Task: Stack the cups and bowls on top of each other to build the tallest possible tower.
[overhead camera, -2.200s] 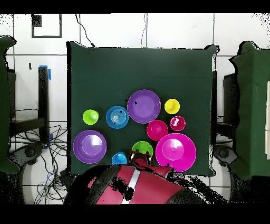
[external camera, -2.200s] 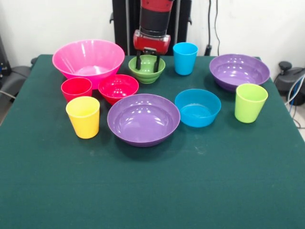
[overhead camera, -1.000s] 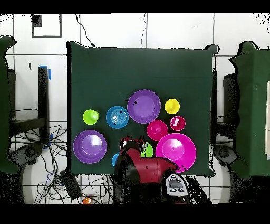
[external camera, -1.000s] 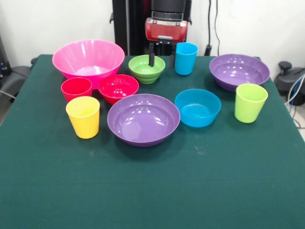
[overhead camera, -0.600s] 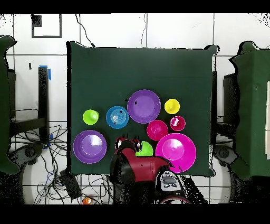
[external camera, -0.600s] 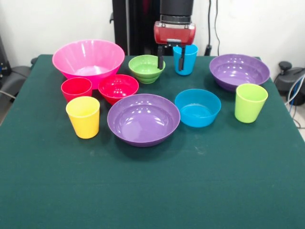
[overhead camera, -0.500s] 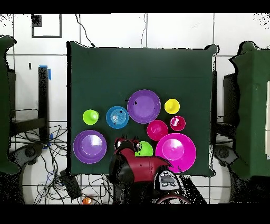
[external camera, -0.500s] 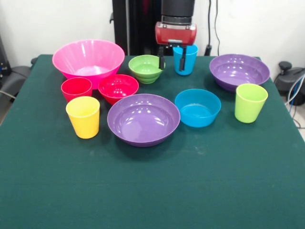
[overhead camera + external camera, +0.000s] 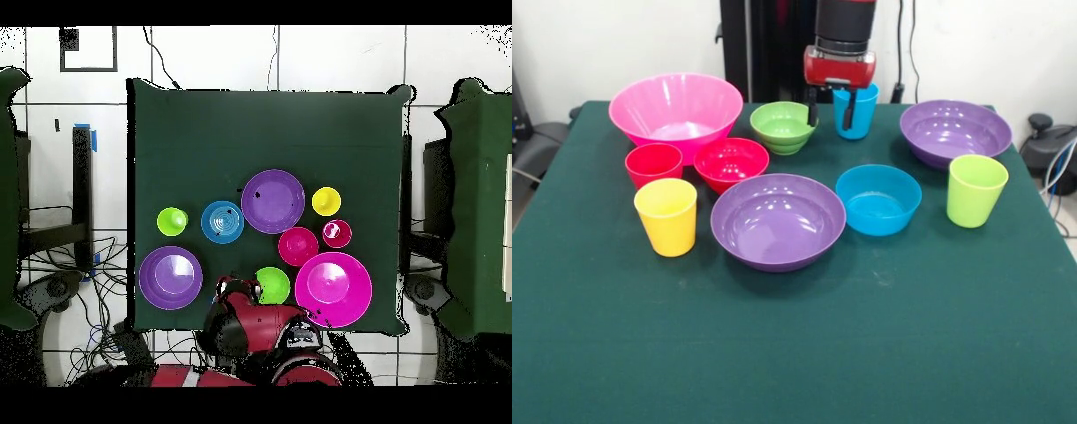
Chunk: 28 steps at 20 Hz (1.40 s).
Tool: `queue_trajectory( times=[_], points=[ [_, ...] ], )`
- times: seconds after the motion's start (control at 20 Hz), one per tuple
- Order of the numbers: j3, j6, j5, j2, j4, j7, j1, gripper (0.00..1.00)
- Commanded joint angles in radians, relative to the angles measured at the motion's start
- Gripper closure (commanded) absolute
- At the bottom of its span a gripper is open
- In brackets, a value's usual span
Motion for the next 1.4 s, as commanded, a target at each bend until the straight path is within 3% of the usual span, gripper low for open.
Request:
queue_trajectory(
  times=[0.05,0.3,0.6,0.65,1.1,1.4],
  points=[
    [0.008,0.035,0.059,0.124,0.001,0.17,0.031,0.0],
    [-0.003,0.033,0.058,0.127,-0.001,0.169,0.041,0.0],
    [-0.006,-0.038,0.059,0.175,-0.013,0.191,0.05,0.0],
    [0.006,-0.06,0.059,0.194,-0.014,0.203,0.044,1.0],
    [-0.027,-0.184,0.079,0.264,-0.031,0.219,0.059,1.0],
    [-0.049,-0.185,0.077,0.225,-0.022,0.19,0.06,1.0]
  ],
)
